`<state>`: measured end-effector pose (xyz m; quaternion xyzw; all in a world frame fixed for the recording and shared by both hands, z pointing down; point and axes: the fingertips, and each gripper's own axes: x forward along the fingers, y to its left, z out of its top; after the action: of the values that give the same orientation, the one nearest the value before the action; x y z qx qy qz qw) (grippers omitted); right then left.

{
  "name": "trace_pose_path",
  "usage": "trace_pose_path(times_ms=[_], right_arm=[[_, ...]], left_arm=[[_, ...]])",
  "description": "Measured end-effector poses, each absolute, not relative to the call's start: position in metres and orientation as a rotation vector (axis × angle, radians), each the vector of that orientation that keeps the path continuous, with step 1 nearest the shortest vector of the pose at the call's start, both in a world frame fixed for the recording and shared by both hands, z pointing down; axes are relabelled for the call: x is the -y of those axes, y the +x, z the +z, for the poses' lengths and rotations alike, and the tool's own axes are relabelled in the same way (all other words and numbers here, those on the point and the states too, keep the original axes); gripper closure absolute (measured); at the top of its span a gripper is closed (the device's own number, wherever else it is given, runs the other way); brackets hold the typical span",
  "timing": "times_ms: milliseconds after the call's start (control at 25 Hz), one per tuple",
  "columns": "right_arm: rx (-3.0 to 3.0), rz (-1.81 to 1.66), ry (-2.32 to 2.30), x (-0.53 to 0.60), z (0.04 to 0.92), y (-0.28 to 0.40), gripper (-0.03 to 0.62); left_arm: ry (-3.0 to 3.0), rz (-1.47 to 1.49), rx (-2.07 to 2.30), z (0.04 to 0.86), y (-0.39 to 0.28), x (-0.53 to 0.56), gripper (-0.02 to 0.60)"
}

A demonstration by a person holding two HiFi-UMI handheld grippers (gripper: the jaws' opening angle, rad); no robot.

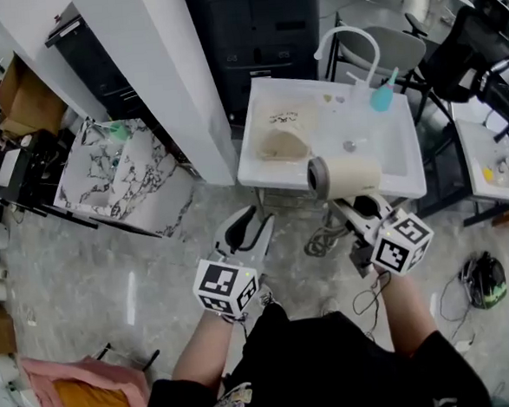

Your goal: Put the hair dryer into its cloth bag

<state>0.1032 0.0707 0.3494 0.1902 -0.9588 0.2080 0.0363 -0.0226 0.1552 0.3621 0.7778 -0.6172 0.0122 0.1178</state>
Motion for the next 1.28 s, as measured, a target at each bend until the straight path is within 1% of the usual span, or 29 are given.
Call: trace_pose_path(times_ms=[320,640,920,1280], right_arm=[[2.927,0.636,0.698,-0.075,0.347,0.063,0.441],[2.904,0.665,0.785,-0.063,0.347,0.046,0.441],[2.907,0.687,0.805,-0.033,0.351,0.047,0.442],[2.929,0.722,0.747,0.045,0.354,0.047,0.442]], left_arm=[[2.319,0.021,1.73,0.368,-0.071,-0.153,0.443],[2.339,0.04,1.68,0.372,-0.098,-0.14,0.439],[2.34,0.06,1.66,0.38,-0.098,-0.106,0.437],[2.307,0.109,1.7,0.386,-0.097,-0.033,0.431]])
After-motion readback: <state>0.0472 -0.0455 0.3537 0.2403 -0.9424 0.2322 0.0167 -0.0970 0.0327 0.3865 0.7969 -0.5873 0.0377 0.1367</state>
